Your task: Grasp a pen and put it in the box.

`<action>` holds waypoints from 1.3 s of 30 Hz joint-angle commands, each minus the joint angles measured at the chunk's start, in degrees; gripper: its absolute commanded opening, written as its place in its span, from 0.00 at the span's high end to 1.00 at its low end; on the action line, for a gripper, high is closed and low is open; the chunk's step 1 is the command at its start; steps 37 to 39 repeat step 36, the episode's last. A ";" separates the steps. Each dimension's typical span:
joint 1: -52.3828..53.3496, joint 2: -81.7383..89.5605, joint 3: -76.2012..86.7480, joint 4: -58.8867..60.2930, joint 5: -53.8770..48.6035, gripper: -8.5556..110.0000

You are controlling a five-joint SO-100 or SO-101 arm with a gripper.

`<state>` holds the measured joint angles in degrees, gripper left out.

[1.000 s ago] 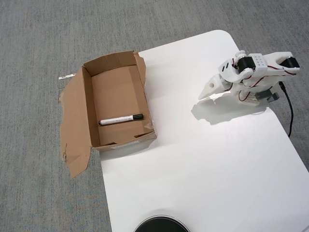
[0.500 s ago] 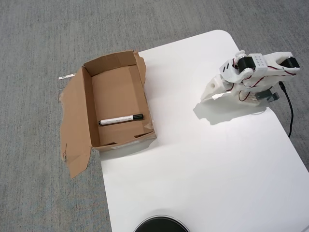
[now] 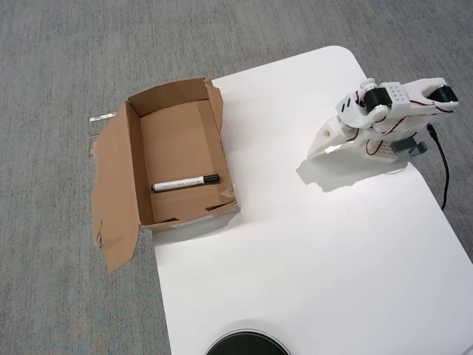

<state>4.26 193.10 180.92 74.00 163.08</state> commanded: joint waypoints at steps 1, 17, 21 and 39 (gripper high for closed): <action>-0.22 3.52 1.54 1.49 0.31 0.91; -0.75 3.43 1.54 1.41 0.40 0.91; -0.75 3.43 1.54 1.41 0.40 0.91; -0.40 3.43 1.54 1.41 1.27 0.91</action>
